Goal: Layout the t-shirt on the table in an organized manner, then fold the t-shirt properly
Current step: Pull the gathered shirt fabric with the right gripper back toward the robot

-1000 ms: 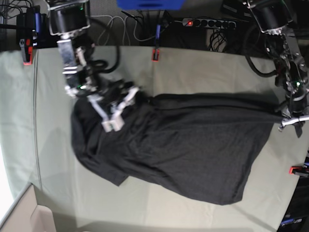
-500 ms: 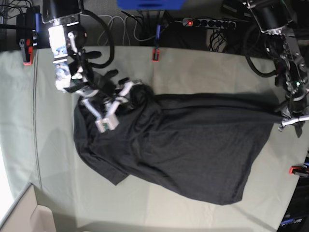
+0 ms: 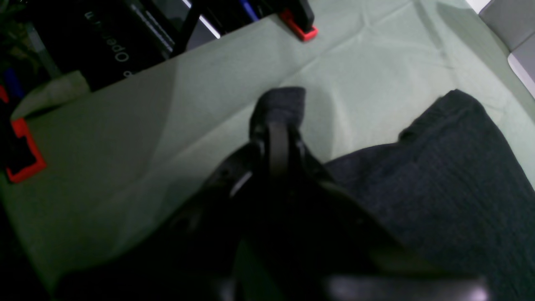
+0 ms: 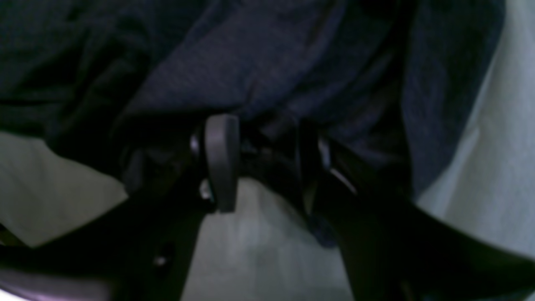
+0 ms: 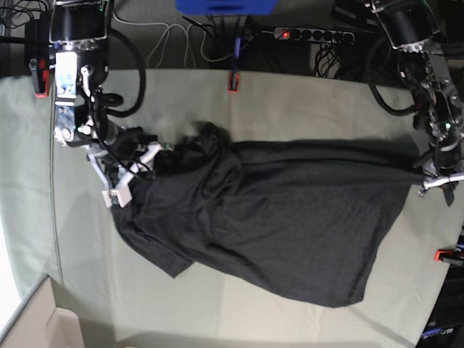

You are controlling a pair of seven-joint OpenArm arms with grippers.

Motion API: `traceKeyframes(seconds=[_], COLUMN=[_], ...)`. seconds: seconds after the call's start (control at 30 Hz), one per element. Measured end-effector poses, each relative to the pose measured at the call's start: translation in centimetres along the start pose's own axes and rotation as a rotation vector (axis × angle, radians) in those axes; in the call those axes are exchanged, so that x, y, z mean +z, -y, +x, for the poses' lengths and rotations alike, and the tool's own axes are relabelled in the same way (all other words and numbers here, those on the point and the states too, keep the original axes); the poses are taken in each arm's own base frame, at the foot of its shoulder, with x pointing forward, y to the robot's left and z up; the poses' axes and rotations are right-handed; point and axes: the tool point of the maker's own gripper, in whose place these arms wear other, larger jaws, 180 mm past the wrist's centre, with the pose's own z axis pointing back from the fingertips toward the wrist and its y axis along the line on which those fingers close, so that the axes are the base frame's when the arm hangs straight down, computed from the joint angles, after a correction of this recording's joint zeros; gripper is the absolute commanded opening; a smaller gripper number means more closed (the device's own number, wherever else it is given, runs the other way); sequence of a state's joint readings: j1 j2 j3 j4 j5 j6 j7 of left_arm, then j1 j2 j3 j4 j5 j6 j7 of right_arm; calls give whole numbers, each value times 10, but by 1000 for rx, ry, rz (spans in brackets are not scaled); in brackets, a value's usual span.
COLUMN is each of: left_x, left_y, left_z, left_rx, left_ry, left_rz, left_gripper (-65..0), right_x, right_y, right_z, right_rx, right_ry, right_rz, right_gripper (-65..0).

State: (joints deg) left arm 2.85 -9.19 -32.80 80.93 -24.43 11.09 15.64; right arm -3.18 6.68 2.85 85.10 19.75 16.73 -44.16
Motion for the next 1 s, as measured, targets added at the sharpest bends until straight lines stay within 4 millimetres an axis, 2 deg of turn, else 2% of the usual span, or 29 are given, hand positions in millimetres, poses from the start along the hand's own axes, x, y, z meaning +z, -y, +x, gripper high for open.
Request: traceKeyframes(seconds=[0.17, 0.3, 0.37, 0.47, 0.5, 0.6, 0.7, 0.8, 0.9, 1.0], left_x=[0, 0, 0, 0, 0, 0, 0, 0, 1, 1], left_y=[0, 0, 0, 0, 0, 0, 0, -3, -4, -4], left_z=[0, 0, 0, 0, 0, 1, 2, 2, -1, 0], left_rx=[0, 0, 0, 0, 0, 0, 1, -6, -6, -8], left_ry=[0, 0, 0, 0, 0, 2, 3, 4, -3, -1], left_rz=[0, 0, 0, 0, 0, -1, -2, 1, 3, 3], left_gripper=[-649, -649, -649, -649, -649, -649, -649, -649, -649, -649], right_x=[-12, -20, -21, -21, -21, -21, -10, 9, 25, 33], right_y=[6, 11, 12, 12, 13, 14, 20, 33, 28, 22], right_z=[5, -6, -8, -1, 0, 4, 21, 51, 77, 90], right_rx=[-19, -40, -43, -49, -48, -46, -11, 16, 39, 59], right_ry=[-12, -52, -46, 8, 9, 17, 59, 142, 225, 263], right_rz=[-1, -3, -4, -5, -7, -8, -24, -65, -65, -63], right_gripper=[-435, -440, -484, -627, -650, -650, -650, -650, -650, -650])
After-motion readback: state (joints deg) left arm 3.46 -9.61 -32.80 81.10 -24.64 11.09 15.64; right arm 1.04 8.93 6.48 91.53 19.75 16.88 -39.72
